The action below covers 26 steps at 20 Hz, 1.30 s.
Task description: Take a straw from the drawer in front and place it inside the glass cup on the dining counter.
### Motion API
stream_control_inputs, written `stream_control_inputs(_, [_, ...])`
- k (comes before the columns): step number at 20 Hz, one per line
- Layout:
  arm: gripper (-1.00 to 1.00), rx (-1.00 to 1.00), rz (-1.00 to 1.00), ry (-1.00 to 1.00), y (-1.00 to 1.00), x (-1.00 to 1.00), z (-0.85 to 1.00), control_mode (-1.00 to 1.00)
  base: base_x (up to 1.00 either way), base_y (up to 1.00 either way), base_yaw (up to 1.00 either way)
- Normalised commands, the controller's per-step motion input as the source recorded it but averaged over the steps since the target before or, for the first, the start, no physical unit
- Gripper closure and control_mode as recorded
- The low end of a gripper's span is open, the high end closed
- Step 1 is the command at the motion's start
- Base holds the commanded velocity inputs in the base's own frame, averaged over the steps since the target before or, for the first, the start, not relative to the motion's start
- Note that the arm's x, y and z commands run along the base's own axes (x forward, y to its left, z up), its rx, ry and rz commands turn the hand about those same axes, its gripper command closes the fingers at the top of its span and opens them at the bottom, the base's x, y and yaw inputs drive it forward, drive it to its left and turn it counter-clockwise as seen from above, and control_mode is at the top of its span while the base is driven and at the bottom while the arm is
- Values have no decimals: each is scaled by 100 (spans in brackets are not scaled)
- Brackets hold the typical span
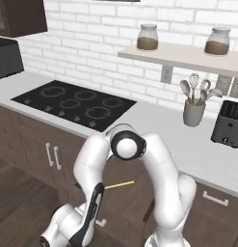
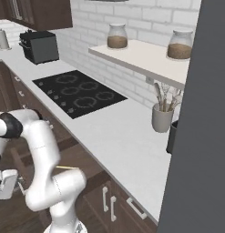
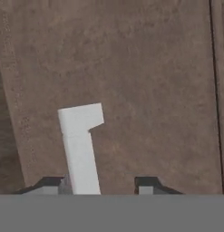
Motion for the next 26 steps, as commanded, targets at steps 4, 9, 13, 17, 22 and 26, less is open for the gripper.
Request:
stream_control_inputs(4, [-100, 45, 2, 52, 0, -33, 94, -100, 0, 0, 0])
stream_control_inputs(9, [-100, 47, 0, 43, -18, -38, 100, -100, 0, 0, 0])
stream_control_inputs(13, [-100, 37, 0, 22, -60, -24, 100, -100, 0, 0, 0])
stream_control_inputs(17, [-100, 24, 0, 16, -81, 4, 100, -100, 0, 0, 0])
stream_control_inputs(22, [-100, 12, 0, 18, -77, 46, 100, -100, 0, 0, 0])
stream_control_inputs(26, [-100, 0, 5, 15, -58, 75, 78, -100, 0, 0, 0])
